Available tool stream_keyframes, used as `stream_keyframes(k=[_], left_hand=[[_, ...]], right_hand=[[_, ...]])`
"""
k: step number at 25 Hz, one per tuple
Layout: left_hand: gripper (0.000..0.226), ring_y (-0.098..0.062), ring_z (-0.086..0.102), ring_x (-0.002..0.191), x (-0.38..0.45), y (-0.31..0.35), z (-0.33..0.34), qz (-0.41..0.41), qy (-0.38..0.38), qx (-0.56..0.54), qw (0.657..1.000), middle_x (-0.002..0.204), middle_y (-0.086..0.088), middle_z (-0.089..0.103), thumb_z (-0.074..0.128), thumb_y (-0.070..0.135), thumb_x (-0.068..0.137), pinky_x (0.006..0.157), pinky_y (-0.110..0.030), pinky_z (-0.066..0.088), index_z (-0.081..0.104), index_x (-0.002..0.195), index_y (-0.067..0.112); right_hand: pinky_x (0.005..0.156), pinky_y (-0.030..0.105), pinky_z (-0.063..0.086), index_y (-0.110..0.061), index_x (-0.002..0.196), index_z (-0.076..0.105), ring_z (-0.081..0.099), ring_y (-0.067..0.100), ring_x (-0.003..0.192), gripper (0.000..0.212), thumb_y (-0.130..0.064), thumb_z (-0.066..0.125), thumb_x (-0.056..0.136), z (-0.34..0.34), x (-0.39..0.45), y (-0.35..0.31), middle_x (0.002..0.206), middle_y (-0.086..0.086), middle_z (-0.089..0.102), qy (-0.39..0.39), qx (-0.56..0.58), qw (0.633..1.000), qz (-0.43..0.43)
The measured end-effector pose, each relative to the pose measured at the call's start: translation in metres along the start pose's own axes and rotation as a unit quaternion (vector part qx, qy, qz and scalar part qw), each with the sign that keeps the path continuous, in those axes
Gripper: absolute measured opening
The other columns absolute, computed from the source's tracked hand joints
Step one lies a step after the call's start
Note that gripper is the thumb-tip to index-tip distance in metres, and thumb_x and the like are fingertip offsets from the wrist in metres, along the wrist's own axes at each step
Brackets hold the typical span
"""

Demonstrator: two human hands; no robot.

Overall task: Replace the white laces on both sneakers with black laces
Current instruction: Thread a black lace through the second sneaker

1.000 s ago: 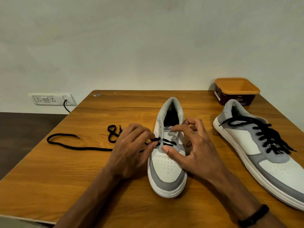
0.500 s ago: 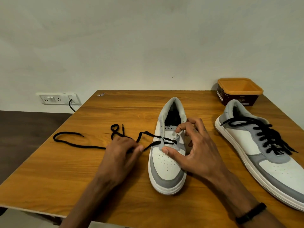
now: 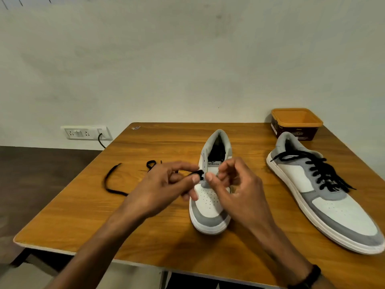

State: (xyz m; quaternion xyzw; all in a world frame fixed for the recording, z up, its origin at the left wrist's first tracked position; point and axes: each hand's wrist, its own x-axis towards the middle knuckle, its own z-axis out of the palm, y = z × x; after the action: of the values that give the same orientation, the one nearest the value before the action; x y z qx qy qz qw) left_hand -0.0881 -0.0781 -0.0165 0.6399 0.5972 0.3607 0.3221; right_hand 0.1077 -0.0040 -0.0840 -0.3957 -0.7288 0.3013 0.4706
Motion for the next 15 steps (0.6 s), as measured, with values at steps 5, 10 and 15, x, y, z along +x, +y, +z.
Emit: stream_keyframes(k=[5,10,15], left_hand=[[0.042,0.015,0.058,0.122,0.008,0.047,0.014,0.099,0.007,-0.067,0.993,0.132,0.024,0.068,0.041,0.04,0.11,0.09,-0.001,0.045,0.049,0.151,0.038],[0.041,0.013,0.052,0.126,0.029,0.025,-0.001,0.109,0.099,0.103,0.984,0.144,0.018,0.062,0.042,0.027,0.113,0.101,-0.005,0.042,0.051,0.153,0.029],[0.042,0.011,0.06,0.104,0.026,-0.026,-0.018,0.063,0.19,0.214,0.956,0.123,0.016,0.071,0.054,0.051,0.103,0.077,-0.003,0.04,0.071,0.13,0.023]], right_hand=[[0.107,0.058,0.052,0.004,0.134,0.058,0.072,0.035,0.114,0.053,-0.031,0.07,0.096,-0.004,0.001,-0.047,0.124,0.024,0.072,-0.11,0.503,0.831,0.211],[0.067,0.029,0.062,-0.004,0.108,0.067,0.06,0.014,0.065,0.025,-0.005,0.075,0.084,-0.053,0.011,-0.044,0.089,0.012,0.071,-0.046,0.522,0.817,0.239],[0.054,0.018,0.052,-0.007,0.101,0.072,0.046,0.008,0.059,0.021,-0.009,0.076,0.081,-0.118,0.022,-0.029,0.086,0.009,0.069,-0.011,0.43,0.868,0.248]])
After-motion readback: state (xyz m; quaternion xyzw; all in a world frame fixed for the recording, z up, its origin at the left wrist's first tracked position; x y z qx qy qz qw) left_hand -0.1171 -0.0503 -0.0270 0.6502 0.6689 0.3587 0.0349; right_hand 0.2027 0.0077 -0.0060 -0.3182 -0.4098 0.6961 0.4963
